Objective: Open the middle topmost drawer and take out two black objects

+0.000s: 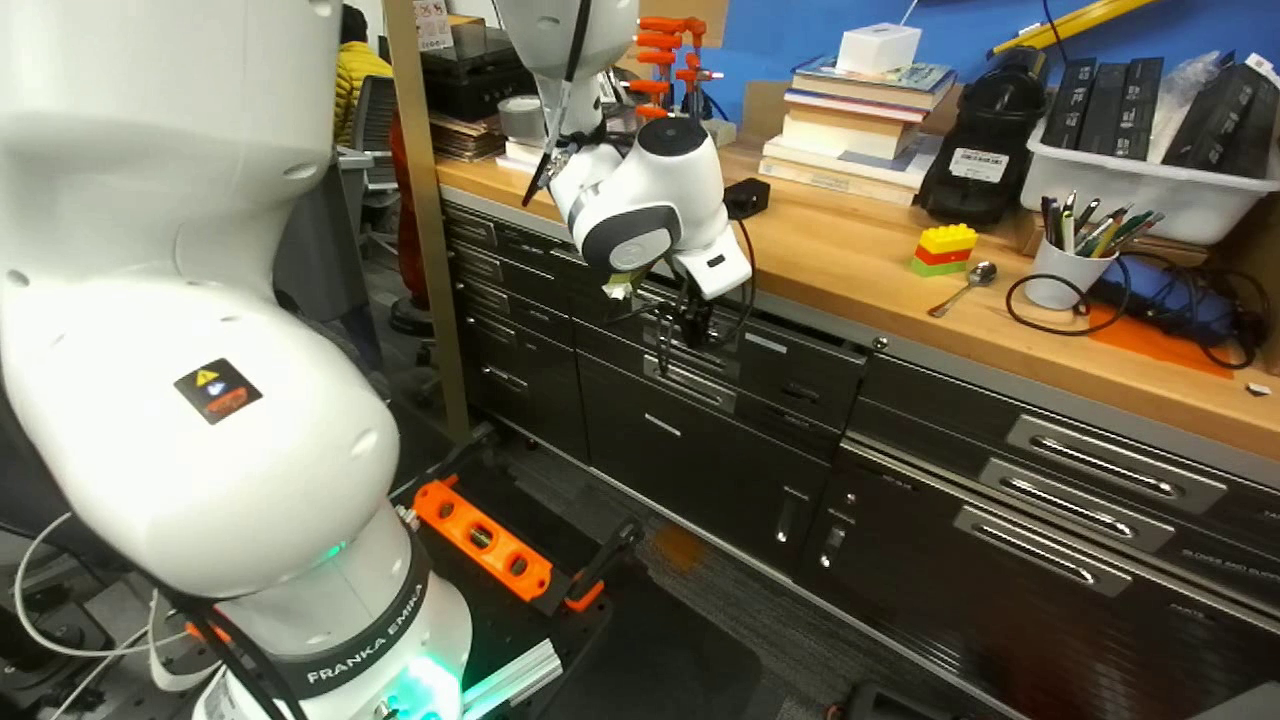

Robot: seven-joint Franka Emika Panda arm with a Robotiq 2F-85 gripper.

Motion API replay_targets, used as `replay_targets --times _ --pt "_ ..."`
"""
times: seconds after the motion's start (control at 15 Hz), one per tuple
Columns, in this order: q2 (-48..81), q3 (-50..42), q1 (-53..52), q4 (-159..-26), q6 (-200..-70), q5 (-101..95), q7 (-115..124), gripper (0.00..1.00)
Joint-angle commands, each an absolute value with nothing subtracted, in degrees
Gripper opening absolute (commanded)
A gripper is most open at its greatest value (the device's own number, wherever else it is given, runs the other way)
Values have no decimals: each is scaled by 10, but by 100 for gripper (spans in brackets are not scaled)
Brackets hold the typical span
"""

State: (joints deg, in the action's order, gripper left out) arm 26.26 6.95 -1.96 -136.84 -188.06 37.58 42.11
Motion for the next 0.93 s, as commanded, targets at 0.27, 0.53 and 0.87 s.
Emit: replay_targets --times 0.27,0.53,0.87 --pt "287 139 31 -1354 -1931 402 495 100" --pt "306 169 53 -1356 -1976 402 532 100" --pt "338 141 30 -1354 -1994 401 528 100"
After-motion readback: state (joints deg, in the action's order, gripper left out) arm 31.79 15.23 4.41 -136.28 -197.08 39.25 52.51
